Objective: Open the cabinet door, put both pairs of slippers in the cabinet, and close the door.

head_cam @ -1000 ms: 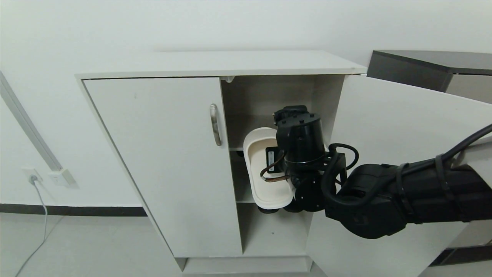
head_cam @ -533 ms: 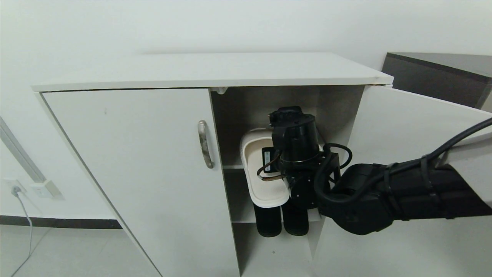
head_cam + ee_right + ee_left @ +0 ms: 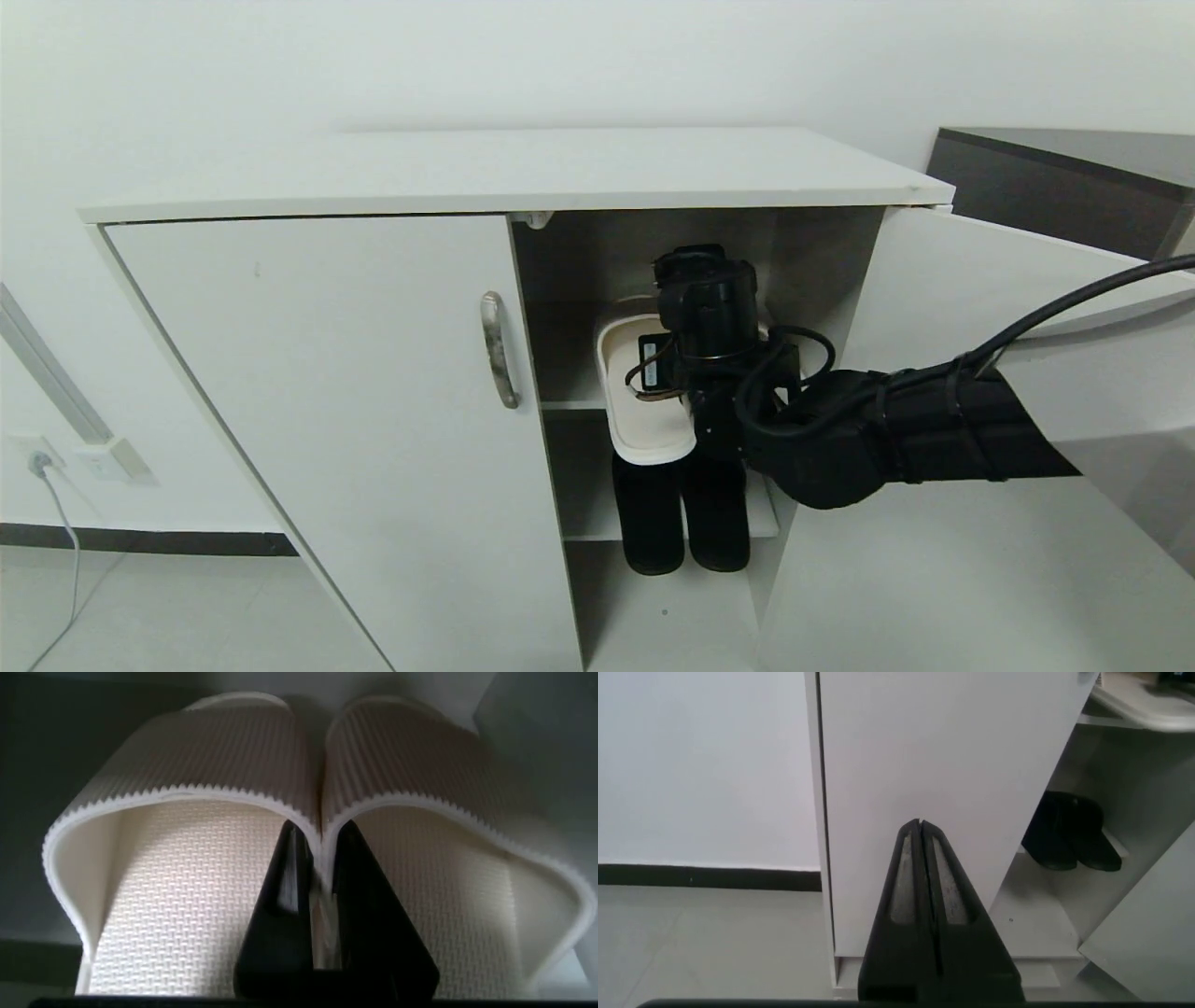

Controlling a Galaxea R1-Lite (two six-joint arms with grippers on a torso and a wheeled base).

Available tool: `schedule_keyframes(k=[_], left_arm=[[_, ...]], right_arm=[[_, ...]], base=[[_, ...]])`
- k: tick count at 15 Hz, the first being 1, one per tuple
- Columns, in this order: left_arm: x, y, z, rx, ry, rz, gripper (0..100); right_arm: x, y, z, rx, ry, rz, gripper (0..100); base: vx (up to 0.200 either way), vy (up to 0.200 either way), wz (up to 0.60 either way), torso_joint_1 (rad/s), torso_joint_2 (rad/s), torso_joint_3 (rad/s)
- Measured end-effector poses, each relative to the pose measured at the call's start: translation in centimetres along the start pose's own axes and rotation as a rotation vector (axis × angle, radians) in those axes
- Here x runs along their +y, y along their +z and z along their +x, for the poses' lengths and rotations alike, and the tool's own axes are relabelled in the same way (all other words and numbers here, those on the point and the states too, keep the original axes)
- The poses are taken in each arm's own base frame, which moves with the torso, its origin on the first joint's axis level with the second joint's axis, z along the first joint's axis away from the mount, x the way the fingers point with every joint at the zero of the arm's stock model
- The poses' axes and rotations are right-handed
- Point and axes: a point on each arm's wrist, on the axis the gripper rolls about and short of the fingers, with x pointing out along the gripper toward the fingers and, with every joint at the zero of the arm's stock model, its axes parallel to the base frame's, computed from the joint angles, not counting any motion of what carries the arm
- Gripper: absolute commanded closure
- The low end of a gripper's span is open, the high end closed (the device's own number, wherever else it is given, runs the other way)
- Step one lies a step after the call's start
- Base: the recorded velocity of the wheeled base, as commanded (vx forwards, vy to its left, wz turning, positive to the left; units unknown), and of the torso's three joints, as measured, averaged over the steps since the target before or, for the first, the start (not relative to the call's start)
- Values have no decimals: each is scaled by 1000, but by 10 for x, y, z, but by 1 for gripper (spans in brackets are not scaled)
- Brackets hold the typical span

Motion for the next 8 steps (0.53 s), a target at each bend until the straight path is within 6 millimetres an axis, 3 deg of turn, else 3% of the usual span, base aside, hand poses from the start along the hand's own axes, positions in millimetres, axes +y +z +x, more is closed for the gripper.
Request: schedule_keyframes(k=[8], left_arm=[[0, 0, 0, -1, 2, -3, 100]], right_arm=[[-4, 12, 36, -6, -48, 15, 100]], base=[[0, 0, 0, 0, 0, 0]])
